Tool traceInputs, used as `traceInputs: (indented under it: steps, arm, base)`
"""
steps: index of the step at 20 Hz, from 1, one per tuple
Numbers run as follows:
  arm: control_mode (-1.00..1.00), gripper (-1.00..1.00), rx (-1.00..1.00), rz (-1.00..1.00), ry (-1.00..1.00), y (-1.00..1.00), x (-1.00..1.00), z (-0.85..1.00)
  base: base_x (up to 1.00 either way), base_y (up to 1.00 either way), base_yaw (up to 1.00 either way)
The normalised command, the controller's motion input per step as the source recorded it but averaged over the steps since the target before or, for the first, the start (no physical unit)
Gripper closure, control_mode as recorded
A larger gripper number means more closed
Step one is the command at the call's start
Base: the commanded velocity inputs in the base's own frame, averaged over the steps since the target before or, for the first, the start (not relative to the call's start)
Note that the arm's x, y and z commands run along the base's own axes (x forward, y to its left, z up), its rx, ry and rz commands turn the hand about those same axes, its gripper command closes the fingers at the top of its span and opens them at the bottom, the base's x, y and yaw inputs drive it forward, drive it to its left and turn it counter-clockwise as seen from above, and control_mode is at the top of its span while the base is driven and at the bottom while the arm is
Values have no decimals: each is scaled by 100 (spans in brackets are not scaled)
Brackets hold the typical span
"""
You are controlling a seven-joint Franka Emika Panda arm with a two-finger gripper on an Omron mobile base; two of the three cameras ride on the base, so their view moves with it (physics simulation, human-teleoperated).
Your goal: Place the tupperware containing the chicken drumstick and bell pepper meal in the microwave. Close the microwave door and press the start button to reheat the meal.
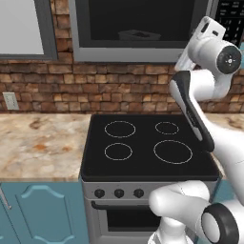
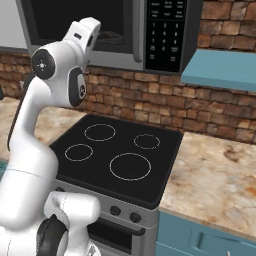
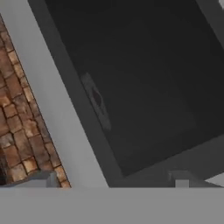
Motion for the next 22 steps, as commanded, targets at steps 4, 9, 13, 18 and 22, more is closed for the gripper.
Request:
traceInputs:
  steps: [4, 9, 13, 18, 22]
  arm:
    - [-100, -100, 36, 2, 11, -65, -28, 0]
    - [-100, -100, 26, 11, 11, -56, -35, 0]
    - [-100, -100, 11, 12, 0, -45, -26, 0]
    - [-100, 100, 8, 12, 0, -42, -12, 0]
    - [-100, 100, 3, 17, 0, -10, -1, 0]
  base:
    - [0, 0, 0]
    - [0, 0, 0]
    - [0, 0, 0]
    - [0, 0, 0]
    - [0, 0, 0]
